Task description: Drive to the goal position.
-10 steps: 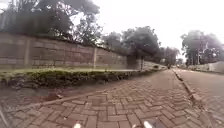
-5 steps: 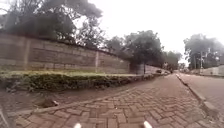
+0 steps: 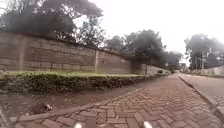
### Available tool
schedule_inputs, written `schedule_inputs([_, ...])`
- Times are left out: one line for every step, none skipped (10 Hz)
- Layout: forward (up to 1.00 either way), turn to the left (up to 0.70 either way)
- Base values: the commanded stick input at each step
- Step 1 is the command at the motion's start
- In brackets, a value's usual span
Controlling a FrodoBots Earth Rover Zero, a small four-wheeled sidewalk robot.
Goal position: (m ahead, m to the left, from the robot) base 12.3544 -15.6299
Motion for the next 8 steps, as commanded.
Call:
schedule_inputs([0.50, 0.20])
schedule_inputs([0.32, 0.00])
schedule_inputs([0.11, 0.00])
schedule_inputs([0.00, 0.01])
schedule_inputs([0.00, 0.04])
schedule_inputs([0.00, 0.06])
schedule_inputs([0.00, 0.03])
schedule_inputs([0.00, 0.00])
